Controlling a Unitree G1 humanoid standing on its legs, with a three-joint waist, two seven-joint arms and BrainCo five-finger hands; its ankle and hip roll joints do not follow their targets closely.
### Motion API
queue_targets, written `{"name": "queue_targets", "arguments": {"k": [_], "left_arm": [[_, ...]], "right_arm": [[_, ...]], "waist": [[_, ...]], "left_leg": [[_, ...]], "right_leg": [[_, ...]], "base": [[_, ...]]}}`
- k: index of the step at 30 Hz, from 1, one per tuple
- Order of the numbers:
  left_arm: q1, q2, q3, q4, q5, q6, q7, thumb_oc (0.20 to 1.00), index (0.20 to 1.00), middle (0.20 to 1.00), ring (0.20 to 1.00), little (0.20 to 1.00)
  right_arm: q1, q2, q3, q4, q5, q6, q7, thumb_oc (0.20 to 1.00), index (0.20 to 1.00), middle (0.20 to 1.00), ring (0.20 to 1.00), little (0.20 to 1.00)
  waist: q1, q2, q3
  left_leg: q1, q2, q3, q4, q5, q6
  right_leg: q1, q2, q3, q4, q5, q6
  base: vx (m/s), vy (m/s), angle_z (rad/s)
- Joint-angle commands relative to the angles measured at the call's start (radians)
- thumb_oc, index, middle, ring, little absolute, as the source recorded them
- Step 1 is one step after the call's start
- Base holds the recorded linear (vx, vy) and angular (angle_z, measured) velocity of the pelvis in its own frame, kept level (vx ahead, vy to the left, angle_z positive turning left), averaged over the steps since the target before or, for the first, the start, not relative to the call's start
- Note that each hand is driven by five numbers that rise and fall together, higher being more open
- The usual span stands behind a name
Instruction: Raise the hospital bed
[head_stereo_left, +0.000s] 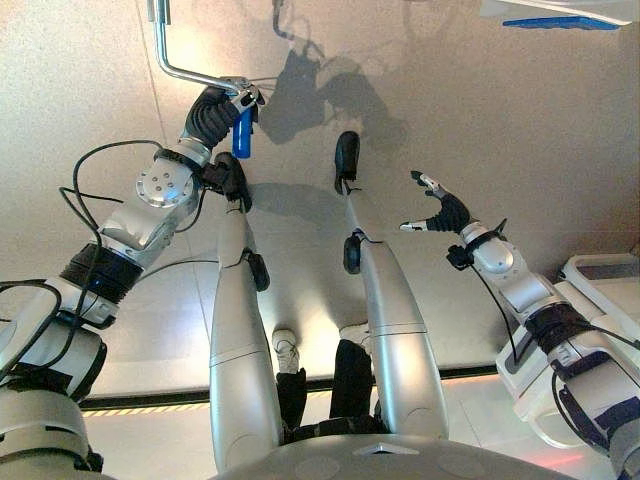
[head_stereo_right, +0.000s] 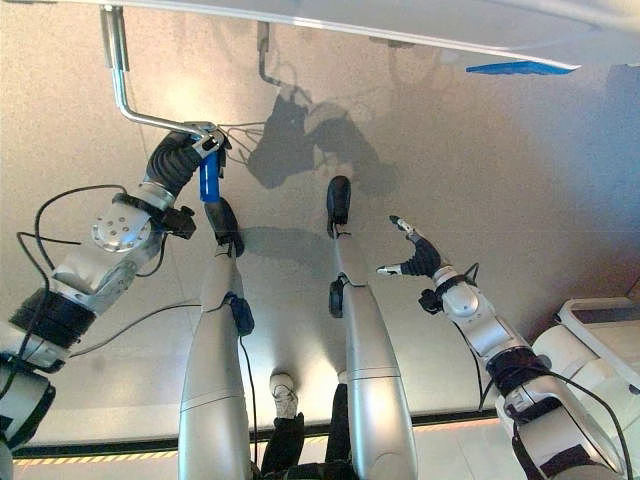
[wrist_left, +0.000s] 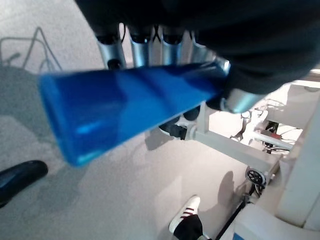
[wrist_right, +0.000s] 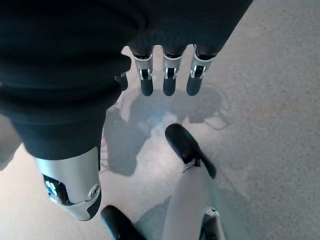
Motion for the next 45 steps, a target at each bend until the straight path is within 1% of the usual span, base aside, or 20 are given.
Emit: {"name": "queue_targets", "arguments": {"k": [1,2,3,6,9,24,30,39,45], "left_arm": [[0.126,0.094,0.134,-0.183,0.000,-0.109,0.000,0.200,0.200,0.200,0.200,0.200],[0.153,0.111,0.150,-0.208,-0.005,-0.110,-0.004,0.200,0.200,0.200,0.200,0.200],[0.155,0.111,0.151,-0.209,-0.005,-0.110,-0.004,0.200,0.200,0.200,0.200,0.200],[0.223,0.134,0.198,-0.232,-0.017,-0.115,-0.012,0.200,0.200,0.200,0.200,0.200],[0.265,0.141,0.222,-0.255,-0.029,-0.121,-0.016,0.200,0.200,0.200,0.200,0.200],[0.371,0.185,0.316,-0.330,-0.060,-0.137,-0.025,0.200,0.200,0.200,0.200,0.200],[0.379,0.171,0.338,-0.304,-0.058,-0.140,-0.009,0.200,0.200,0.200,0.200,0.200],[0.402,0.126,0.388,-0.246,-0.028,-0.132,0.011,0.200,0.200,0.200,0.200,0.200],[0.381,0.107,0.392,-0.219,-0.007,-0.128,0.026,0.200,0.200,0.200,0.200,0.200]], "right_arm": [[0.111,-0.050,-0.024,-0.044,0.028,-0.009,0.008,1.000,1.000,1.000,1.000,1.000],[0.121,-0.053,-0.027,-0.047,0.025,-0.010,0.011,1.000,1.000,1.000,1.000,1.000],[0.121,-0.053,-0.027,-0.047,0.025,-0.010,0.011,1.000,1.000,1.000,1.000,1.000],[0.131,-0.058,-0.031,-0.049,0.026,-0.014,0.016,1.000,1.000,1.000,1.000,1.000],[0.138,-0.062,-0.033,-0.054,0.024,-0.016,0.016,1.000,1.000,1.000,1.000,1.000],[0.164,-0.066,-0.047,-0.055,0.010,-0.020,0.018,1.000,1.000,1.000,1.000,1.000],[0.167,-0.059,-0.051,-0.062,0.010,-0.020,0.017,1.000,1.000,1.000,1.000,1.000],[0.173,-0.061,-0.071,-0.065,0.002,-0.017,0.016,1.000,1.000,1.000,1.000,1.000],[0.171,-0.062,-0.076,-0.069,-0.001,-0.016,0.016,1.000,1.000,1.000,1.000,1.000]], "waist": [[0.016,0.024,-0.002],[0.019,0.025,-0.002],[0.018,0.025,-0.002],[0.027,0.028,-0.002],[0.032,0.028,-0.002],[0.047,0.030,-0.007],[0.050,0.030,-0.005],[0.052,0.031,-0.002],[0.052,0.029,-0.002]], "left_leg": [[0.062,-0.048,-0.004,0.099,-0.129,0.055],[0.063,-0.049,-0.007,0.097,-0.128,0.055],[0.063,-0.049,-0.007,0.097,-0.128,0.055],[0.069,-0.050,-0.008,0.093,-0.124,0.054],[0.072,-0.051,-0.008,0.094,-0.123,0.053],[0.078,-0.054,-0.010,0.091,-0.121,0.055],[0.076,-0.055,-0.010,0.095,-0.122,0.056],[0.077,-0.057,-0.011,0.096,-0.126,0.059],[0.075,-0.055,-0.011,0.094,-0.126,0.059]], "right_leg": [[0.068,0.003,0.006,0.034,-0.028,0.115],[0.072,0.001,0.003,0.032,-0.029,0.116],[0.072,0.001,0.003,0.032,-0.029,0.116],[0.079,-0.002,-0.001,0.028,-0.027,0.117],[0.082,-0.002,-0.001,0.030,-0.028,0.117],[0.093,-0.010,-0.009,0.027,-0.031,0.118],[0.092,-0.011,-0.008,0.029,-0.030,0.118],[0.091,-0.013,-0.007,0.027,-0.030,0.118],[0.088,-0.013,-0.006,0.027,-0.031,0.118]], "base": [[0.00,0.000,0.00],[0.00,0.000,0.00],[0.00,0.000,0.00],[0.00,0.000,0.00],[0.00,0.000,0.00],[0.00,0.007,0.05],[0.00,0.002,0.01],[0.00,0.000,0.00],[0.00,0.000,0.00]]}}
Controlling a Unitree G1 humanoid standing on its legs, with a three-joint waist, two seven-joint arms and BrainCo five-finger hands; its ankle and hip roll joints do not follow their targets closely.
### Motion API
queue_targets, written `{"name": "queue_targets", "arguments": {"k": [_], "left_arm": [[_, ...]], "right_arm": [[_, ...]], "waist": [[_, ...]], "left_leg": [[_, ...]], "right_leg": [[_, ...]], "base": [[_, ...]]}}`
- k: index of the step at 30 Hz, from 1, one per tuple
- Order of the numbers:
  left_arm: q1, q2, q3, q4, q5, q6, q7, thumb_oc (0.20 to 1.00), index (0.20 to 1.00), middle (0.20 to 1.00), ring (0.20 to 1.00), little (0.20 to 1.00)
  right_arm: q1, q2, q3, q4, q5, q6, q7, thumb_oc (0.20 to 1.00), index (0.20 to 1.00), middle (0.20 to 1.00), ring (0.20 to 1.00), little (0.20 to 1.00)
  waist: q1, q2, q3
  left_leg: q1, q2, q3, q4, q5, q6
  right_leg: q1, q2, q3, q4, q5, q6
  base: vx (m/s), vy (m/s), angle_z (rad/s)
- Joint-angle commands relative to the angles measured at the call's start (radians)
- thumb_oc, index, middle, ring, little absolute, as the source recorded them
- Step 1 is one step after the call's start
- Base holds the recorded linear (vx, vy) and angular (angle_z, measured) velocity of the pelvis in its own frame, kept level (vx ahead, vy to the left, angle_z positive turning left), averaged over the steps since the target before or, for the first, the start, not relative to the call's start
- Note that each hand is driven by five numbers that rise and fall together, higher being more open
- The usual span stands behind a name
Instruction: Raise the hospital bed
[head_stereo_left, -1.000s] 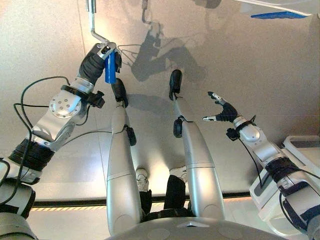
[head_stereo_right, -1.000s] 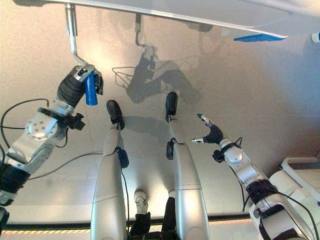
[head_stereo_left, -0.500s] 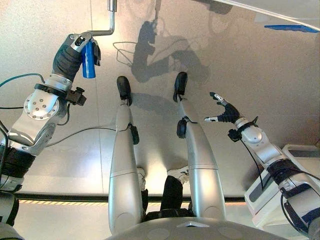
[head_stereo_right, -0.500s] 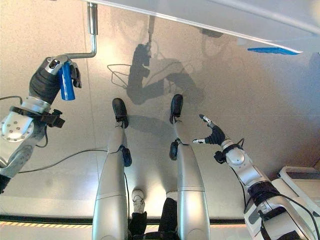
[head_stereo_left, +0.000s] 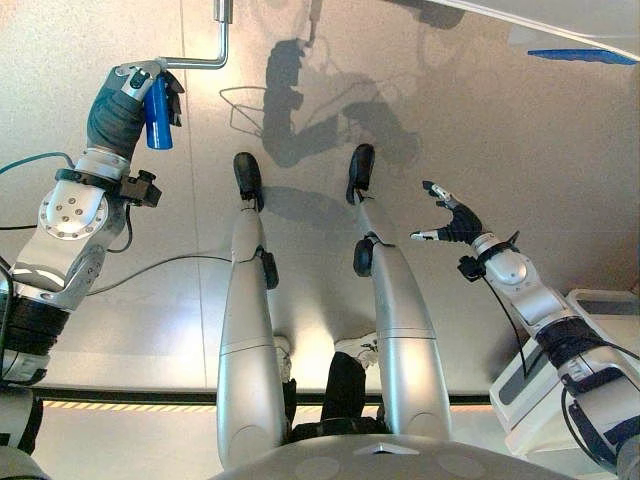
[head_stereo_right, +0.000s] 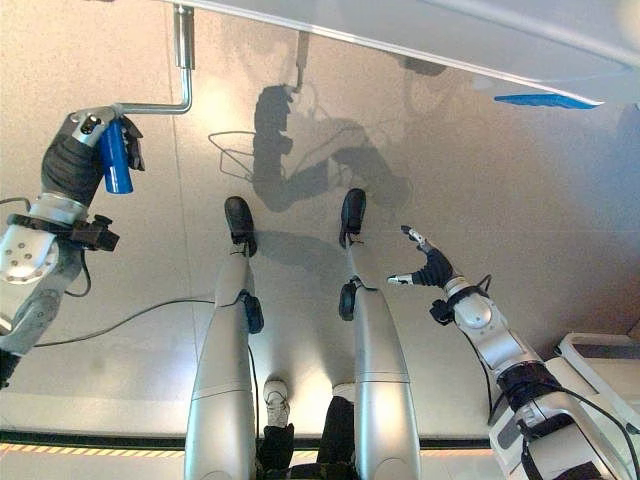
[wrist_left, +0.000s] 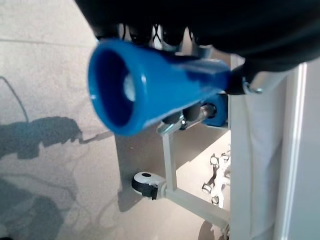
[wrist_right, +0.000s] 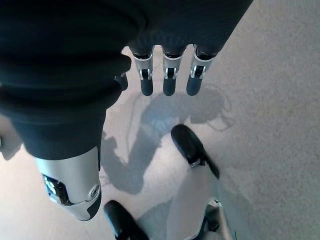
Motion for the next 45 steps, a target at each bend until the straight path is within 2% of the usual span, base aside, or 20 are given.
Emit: {"name": "queue_targets", "arguments": {"k": [1,26,45], "left_arm": [[0.048,-0.057,0.057,-0.013,0.042,-0.032,0.025,0.200,0.200,0.200,0.200,0.200],[-0.343,-0.218,-0.132,0.388,0.101,0.033,0.088,0.200,0.200,0.200,0.200,0.200],[-0.534,-0.351,-0.276,0.634,0.159,0.075,0.090,0.200,0.200,0.200,0.200,0.200]], "right_arm": [[0.089,-0.044,-0.007,-0.044,0.000,-0.014,-0.001,1.000,1.000,1.000,1.000,1.000],[0.010,-0.031,0.028,-0.028,0.008,0.007,-0.010,1.000,1.000,1.000,1.000,1.000],[-0.065,-0.014,0.097,0.013,0.020,0.014,-0.014,1.000,1.000,1.000,1.000,1.000]], "waist": [[-0.022,0.023,-0.003],[-0.065,-0.006,-0.002],[-0.094,-0.027,-0.002]], "left_leg": [[0.040,-0.042,0.018,0.101,-0.141,0.066],[0.000,-0.032,0.018,0.129,-0.157,0.070],[-0.005,-0.023,0.019,0.131,-0.159,0.070]], "right_leg": [[0.069,0.006,0.020,-0.041,0.015,0.117],[0.027,0.023,0.032,-0.030,0.010,0.114],[0.006,0.033,0.039,-0.019,0.008,0.112]], "base": [[0.00,0.000,0.00],[0.00,0.000,0.00],[0.00,0.000,0.00]]}}
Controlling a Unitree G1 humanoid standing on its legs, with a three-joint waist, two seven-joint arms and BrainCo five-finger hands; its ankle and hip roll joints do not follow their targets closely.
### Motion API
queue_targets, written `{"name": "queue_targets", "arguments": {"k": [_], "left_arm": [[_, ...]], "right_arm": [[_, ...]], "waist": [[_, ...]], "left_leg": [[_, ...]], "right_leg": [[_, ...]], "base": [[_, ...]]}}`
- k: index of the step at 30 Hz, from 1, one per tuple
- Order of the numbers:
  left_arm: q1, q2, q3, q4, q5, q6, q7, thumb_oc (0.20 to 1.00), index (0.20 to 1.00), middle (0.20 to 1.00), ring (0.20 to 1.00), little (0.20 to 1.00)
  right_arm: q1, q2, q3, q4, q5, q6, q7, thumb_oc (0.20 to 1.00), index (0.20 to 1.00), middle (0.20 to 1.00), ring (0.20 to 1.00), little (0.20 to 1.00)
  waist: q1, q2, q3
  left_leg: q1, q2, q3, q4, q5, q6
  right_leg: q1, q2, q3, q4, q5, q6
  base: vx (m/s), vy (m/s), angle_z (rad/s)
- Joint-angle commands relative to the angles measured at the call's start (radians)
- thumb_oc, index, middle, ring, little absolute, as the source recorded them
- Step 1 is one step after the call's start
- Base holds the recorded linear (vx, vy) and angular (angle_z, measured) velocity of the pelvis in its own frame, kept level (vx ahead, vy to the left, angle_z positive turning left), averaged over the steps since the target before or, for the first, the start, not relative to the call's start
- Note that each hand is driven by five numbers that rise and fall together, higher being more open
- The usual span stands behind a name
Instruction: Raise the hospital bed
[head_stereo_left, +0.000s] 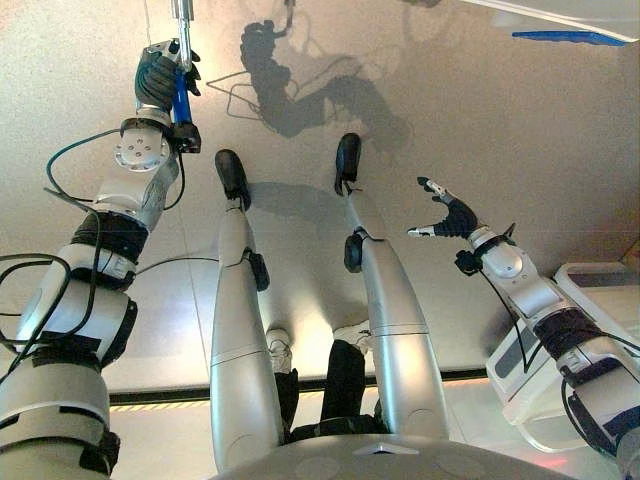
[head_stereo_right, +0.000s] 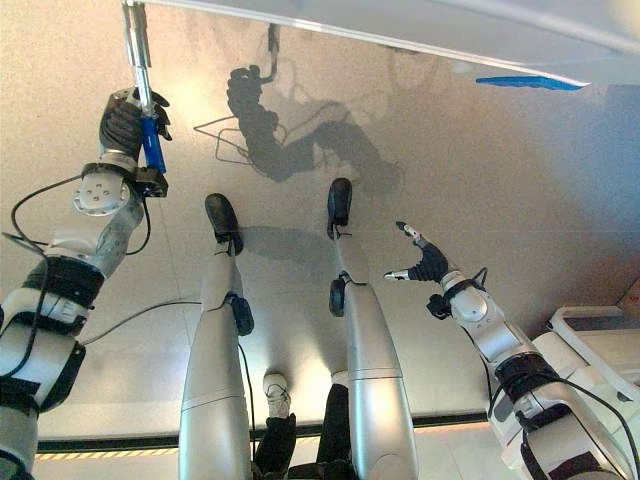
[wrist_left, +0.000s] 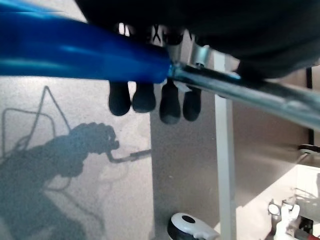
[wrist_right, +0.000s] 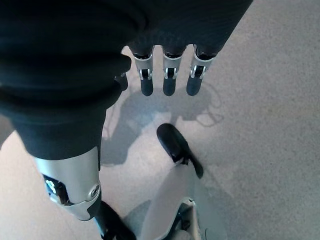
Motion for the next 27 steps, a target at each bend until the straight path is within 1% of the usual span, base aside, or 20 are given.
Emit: {"name": "queue_targets", "arguments": {"k": [1,8,17,22,27], "left_arm": [[-0.012,-0.066,-0.047,-0.009,0.110,0.001,-0.015,0.200,0.200,0.200,0.200,0.200],[-0.043,-0.088,-0.089,-0.028,0.124,-0.005,-0.018,0.200,0.200,0.200,0.200,0.200],[-0.037,-0.100,-0.139,-0.138,0.117,-0.018,-0.034,0.200,0.200,0.200,0.200,0.200],[-0.035,-0.113,-0.149,-0.174,0.106,-0.024,-0.037,0.200,0.200,0.200,0.200,0.200],[-0.041,-0.127,-0.151,-0.173,0.098,-0.025,-0.034,0.200,0.200,0.200,0.200,0.200]], "right_arm": [[-0.016,-0.002,0.035,-0.007,0.021,0.010,-0.012,1.000,1.000,1.000,1.000,1.000],[-0.033,0.005,0.052,0.006,0.025,0.008,-0.013,1.000,1.000,1.000,1.000,1.000],[-0.042,0.005,0.064,0.013,0.020,0.012,-0.016,1.000,1.000,1.000,1.000,1.000],[-0.048,0.006,0.068,0.013,0.018,0.015,-0.021,1.000,1.000,1.000,1.000,1.000],[-0.055,0.010,0.070,0.020,0.016,0.018,-0.025,1.000,1.000,1.000,1.000,1.000]], "waist": [[-0.010,-0.022,0.000],[-0.016,-0.025,0.000],[-0.016,-0.014,-0.001],[-0.016,-0.013,-0.001],[-0.015,-0.012,-0.001]], "left_leg": [[0.032,-0.027,0.016,0.138,-0.154,0.070],[0.033,-0.022,0.018,0.141,-0.156,0.068],[0.036,-0.025,0.019,0.144,-0.156,0.066],[0.037,-0.025,0.018,0.141,-0.153,0.065],[0.034,-0.025,0.015,0.144,-0.152,0.065]], "right_leg": [[0.037,0.022,0.036,0.004,0.003,0.116],[0.034,0.024,0.036,0.011,0.002,0.115],[0.038,0.025,0.038,0.014,0.003,0.114],[0.043,0.023,0.037,0.011,0.004,0.114],[0.044,0.023,0.036,0.015,0.003,0.113]], "base": [[0.00,0.000,0.00],[0.00,0.000,0.00],[0.00,0.000,0.00],[0.00,0.000,0.00],[0.00,0.000,0.00]]}}
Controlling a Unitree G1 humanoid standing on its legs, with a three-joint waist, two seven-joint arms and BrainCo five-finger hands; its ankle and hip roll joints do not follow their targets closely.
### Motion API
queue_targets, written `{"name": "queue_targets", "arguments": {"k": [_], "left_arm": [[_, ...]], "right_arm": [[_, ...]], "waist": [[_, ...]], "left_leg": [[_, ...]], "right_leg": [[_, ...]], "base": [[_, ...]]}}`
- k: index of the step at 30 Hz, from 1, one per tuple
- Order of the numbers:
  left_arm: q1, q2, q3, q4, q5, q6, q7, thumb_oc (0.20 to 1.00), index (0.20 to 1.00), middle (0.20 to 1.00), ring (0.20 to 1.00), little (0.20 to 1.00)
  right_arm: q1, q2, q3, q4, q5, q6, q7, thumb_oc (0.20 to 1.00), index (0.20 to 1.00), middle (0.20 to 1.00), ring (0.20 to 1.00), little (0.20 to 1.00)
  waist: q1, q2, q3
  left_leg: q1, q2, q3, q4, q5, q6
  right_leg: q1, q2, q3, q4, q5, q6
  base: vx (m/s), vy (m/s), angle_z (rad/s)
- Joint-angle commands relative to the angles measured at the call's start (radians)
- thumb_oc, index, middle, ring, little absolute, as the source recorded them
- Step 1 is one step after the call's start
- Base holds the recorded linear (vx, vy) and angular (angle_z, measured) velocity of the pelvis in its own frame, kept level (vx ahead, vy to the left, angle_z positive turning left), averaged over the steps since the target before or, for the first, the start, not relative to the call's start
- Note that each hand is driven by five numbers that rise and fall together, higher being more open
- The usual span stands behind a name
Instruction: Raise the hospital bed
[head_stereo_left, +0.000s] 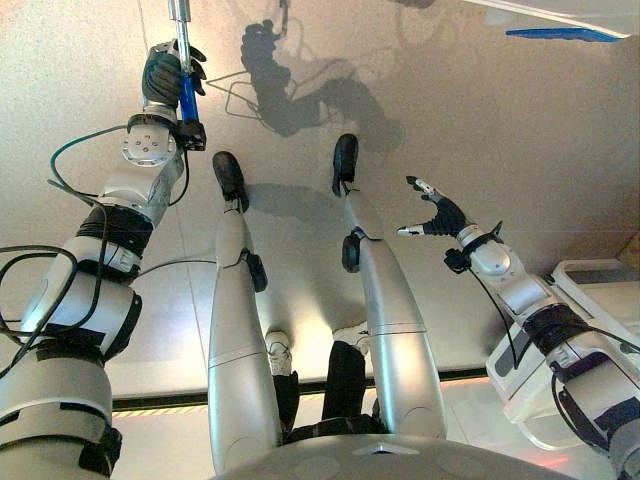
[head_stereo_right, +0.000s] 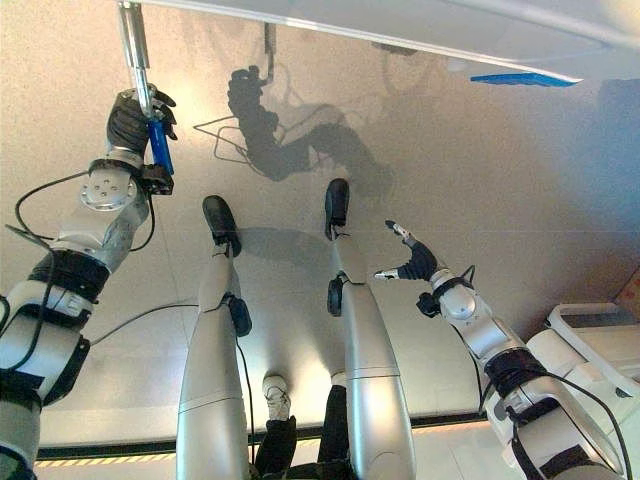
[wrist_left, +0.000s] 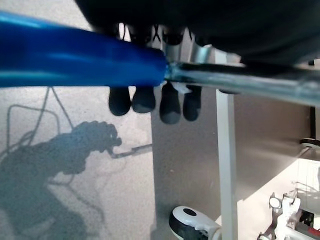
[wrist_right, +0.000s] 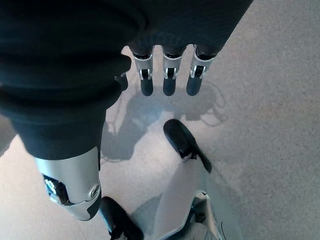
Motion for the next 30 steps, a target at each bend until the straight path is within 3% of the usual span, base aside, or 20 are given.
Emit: {"name": "queue_targets", "arguments": {"k": [1,8,9,10,11,30], "left_arm": [[-0.004,-0.105,-0.108,-0.191,0.097,-0.037,-0.044,0.200,0.200,0.200,0.200,0.200],[-0.002,-0.119,-0.110,-0.178,0.104,-0.032,-0.045,0.200,0.200,0.200,0.200,0.200],[-0.003,-0.121,-0.111,-0.173,0.103,-0.031,-0.045,0.501,0.501,0.501,0.501,0.501],[-0.002,-0.122,-0.111,-0.170,0.104,-0.030,-0.046,0.934,0.934,0.934,0.934,0.934],[-0.001,-0.125,-0.109,-0.165,0.109,-0.027,-0.043,1.000,1.000,1.000,1.000,1.000],[-0.005,-0.128,-0.110,-0.116,0.134,-0.017,-0.044,1.000,1.000,1.000,1.000,1.000]], "right_arm": [[-0.028,-0.024,0.026,0.006,0.015,0.016,-0.007,1.000,1.000,1.000,1.000,1.000],[-0.028,-0.015,0.026,0.018,0.017,0.019,-0.008,1.000,1.000,1.000,1.000,1.000],[-0.029,-0.016,0.027,0.015,0.018,0.019,-0.008,1.000,1.000,1.000,1.000,1.000],[-0.028,-0.016,0.027,0.015,0.017,0.019,-0.007,1.000,1.000,1.000,1.000,1.000],[-0.030,-0.016,0.027,0.014,0.018,0.019,-0.008,1.000,1.000,1.000,1.000,1.000],[-0.048,-0.012,0.038,0.030,0.023,0.025,-0.005,1.000,1.000,1.000,1.000,1.000]], "waist": [[-0.006,0.006,0.001],[-0.006,0.005,0.001],[-0.006,0.005,0.001],[-0.006,0.004,0.001],[-0.005,0.005,0.001],[-0.003,0.000,0.001]], "left_leg": [[0.034,-0.014,0.008,0.124,-0.144,0.054],[0.036,-0.017,0.006,0.124,-0.143,0.056],[0.037,-0.017,0.006,0.124,-0.143,0.055],[0.038,-0.017,0.006,0.124,-0.143,0.055],[0.039,-0.017,0.006,0.124,-0.143,0.055],[0.042,-0.016,0.003,0.127,-0.136,0.053]], "right_leg": [[0.039,0.033,0.024,0.015,-0.005,0.105],[0.041,0.031,0.018,0.020,-0.005,0.105],[0.043,0.031,0.018,0.019,-0.005,0.105],[0.044,0.030,0.018,0.018,-0.004,0.105],[0.046,0.029,0.019,0.017,-0.004,0.105],[0.062,0.023,0.013,0.005,0.007,0.103]], "base": [[0.00,0.000,0.00],[0.00,0.000,0.00],[0.00,0.000,0.00],[0.00,0.000,0.00],[0.00,0.000,0.00],[0.00,0.000,0.00]]}}
